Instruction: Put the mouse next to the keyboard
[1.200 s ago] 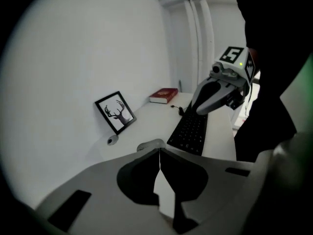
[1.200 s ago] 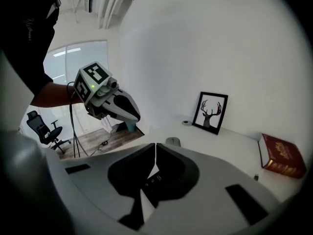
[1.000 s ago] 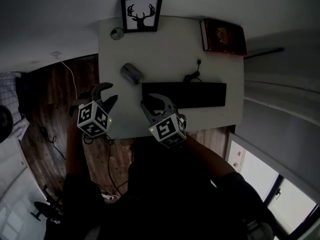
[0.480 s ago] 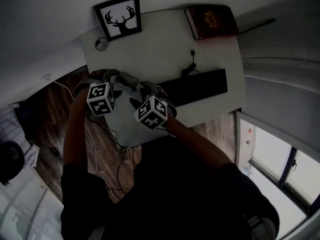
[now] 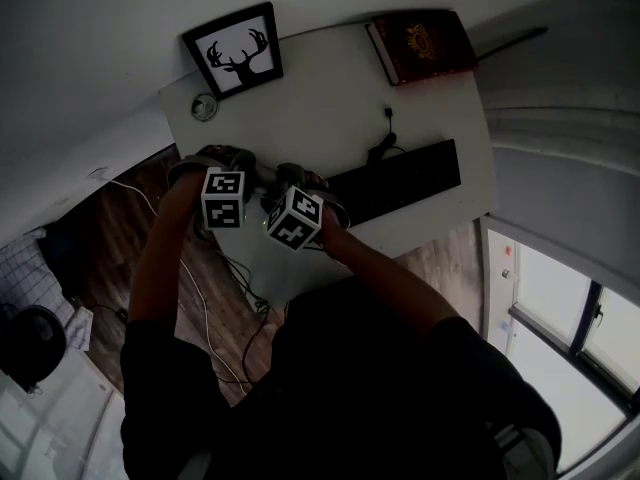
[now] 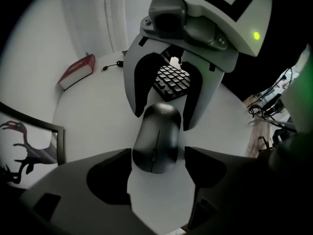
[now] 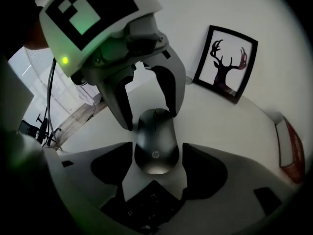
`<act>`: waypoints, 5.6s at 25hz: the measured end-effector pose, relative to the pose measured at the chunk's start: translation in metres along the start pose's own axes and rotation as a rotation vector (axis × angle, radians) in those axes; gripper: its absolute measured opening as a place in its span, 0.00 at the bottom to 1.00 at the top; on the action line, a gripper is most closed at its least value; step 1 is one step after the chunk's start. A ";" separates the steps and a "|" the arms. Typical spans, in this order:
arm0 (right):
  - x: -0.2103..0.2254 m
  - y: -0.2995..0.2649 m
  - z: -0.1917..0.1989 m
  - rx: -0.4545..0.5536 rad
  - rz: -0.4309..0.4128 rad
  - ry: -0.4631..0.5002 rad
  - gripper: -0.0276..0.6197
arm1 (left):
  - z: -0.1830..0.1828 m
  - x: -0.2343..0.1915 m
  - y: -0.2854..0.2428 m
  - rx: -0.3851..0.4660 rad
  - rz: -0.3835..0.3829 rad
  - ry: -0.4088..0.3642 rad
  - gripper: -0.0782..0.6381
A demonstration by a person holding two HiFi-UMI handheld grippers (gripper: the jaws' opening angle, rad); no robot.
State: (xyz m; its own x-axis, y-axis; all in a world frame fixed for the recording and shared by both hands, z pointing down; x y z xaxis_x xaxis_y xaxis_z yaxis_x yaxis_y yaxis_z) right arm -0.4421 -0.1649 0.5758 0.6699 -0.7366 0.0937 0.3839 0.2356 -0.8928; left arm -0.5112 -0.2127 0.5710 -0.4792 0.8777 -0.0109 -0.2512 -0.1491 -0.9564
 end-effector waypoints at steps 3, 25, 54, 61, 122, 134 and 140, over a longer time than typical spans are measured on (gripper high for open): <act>0.003 -0.008 -0.002 -0.034 -0.022 0.002 0.53 | 0.000 -0.007 -0.003 0.004 0.054 -0.013 0.58; -0.013 0.034 0.006 -0.002 0.020 0.240 0.50 | -0.020 0.024 0.028 0.095 -0.110 0.064 0.48; 0.096 0.159 0.181 0.153 0.049 0.159 0.50 | -0.255 -0.045 -0.006 -0.080 -0.085 -0.053 0.48; 0.142 0.171 0.230 0.174 0.067 0.062 0.50 | -0.314 -0.084 -0.031 -0.095 -0.030 -0.125 0.48; 0.298 0.189 0.395 0.157 0.296 -0.526 0.50 | -0.502 -0.229 -0.166 -0.188 0.087 -0.681 0.48; 0.294 0.208 0.385 0.264 0.312 -0.480 0.50 | -0.504 -0.223 -0.140 -0.155 -0.010 -0.581 0.36; 0.286 0.226 0.388 0.336 0.366 -0.458 0.50 | -0.503 -0.206 -0.115 -0.047 -0.147 -0.366 0.18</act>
State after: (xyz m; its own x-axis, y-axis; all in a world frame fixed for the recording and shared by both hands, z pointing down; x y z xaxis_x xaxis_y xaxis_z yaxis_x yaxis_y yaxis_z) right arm 0.0833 -0.0762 0.5715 0.9676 -0.2464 0.0549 0.2085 0.6577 -0.7238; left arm 0.0396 -0.1476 0.5365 -0.7111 0.6665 0.2238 -0.3049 -0.0055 -0.9524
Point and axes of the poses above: the fingertips, and each gripper's own axes: y backward along the fingers, x to its right, z out of its underside, the point moved 9 cm from there along y, backward along the fingers, and after that the axes turned 4 degrees about -y, right-handed, at the moved point
